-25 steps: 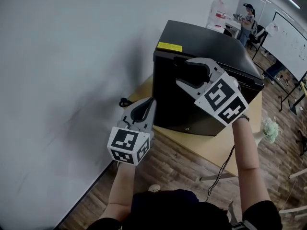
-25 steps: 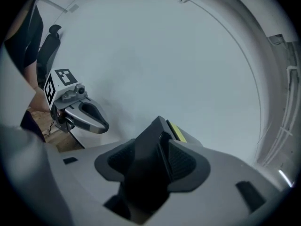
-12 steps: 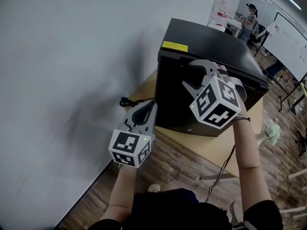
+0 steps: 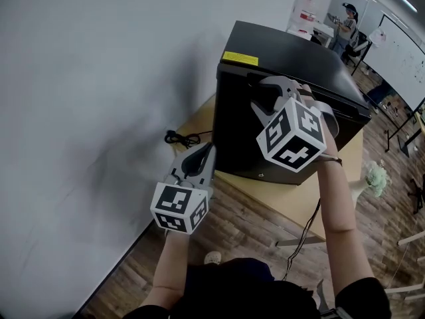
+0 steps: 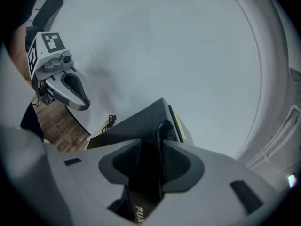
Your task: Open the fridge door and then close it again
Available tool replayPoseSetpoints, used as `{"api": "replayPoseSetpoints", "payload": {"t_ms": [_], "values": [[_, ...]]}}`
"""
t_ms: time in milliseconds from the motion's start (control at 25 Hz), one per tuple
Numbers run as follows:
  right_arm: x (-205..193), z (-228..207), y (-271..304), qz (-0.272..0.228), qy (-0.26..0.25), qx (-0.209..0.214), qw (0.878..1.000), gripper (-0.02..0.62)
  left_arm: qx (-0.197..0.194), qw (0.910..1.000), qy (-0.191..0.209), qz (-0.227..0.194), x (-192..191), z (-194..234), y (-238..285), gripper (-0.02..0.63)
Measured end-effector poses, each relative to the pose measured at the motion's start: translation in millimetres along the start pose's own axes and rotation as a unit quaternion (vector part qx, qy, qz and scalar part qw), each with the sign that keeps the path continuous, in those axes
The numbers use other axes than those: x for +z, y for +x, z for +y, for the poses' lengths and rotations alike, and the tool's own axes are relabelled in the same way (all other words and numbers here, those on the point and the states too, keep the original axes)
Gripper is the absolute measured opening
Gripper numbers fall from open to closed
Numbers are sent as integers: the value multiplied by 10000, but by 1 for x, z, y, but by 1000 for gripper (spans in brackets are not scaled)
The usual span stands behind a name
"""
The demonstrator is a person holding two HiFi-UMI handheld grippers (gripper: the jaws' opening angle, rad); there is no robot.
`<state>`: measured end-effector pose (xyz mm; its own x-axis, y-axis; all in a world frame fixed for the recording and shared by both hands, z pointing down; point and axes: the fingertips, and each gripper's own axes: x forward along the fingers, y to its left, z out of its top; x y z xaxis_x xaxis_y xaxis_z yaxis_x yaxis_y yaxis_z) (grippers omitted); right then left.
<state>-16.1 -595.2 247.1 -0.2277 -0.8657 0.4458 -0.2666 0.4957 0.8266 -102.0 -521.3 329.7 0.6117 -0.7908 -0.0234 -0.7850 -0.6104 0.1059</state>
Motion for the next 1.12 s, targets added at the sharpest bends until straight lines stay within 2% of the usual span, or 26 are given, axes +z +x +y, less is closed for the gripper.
{"api": "replayPoseSetpoints", "payload": {"t_ms": [880,1120], "values": [[-1,1,0,219,-200,-315,9991,130,67,10000,-28,34,-12,-18,-28,9],[11,24,-33,-17,-243,-34,9997,135,108,9999,-39,44,-13,-21,-37,8]]}}
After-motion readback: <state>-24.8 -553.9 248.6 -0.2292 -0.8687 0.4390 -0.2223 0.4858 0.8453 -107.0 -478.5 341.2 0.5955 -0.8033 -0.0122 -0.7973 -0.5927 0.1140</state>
